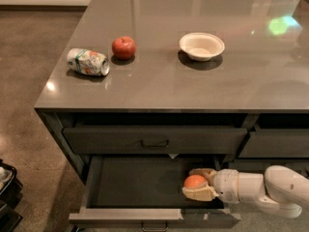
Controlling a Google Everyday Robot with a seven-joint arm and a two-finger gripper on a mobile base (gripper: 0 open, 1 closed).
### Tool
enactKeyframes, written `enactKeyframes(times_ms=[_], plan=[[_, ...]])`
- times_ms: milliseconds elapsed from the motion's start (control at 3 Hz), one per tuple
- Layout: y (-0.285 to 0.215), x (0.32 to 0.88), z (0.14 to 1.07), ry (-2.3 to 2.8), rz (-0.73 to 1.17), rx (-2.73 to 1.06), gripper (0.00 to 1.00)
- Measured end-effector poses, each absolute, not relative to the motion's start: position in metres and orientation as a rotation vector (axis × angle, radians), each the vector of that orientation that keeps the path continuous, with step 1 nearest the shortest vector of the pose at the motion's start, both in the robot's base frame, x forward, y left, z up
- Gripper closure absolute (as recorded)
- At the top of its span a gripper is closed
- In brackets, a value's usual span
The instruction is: Place orange into middle drawer
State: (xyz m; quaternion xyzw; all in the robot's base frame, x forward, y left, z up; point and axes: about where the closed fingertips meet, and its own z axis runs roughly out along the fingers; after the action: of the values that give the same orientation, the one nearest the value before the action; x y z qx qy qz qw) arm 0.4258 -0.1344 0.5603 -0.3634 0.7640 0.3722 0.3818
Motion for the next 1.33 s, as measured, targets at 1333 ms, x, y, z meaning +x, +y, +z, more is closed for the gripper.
enactKeyframes(times_ms=[1333], plan=[[-0.176, 0.471, 0.466, 2.018, 0.89, -0.719, 1.0]])
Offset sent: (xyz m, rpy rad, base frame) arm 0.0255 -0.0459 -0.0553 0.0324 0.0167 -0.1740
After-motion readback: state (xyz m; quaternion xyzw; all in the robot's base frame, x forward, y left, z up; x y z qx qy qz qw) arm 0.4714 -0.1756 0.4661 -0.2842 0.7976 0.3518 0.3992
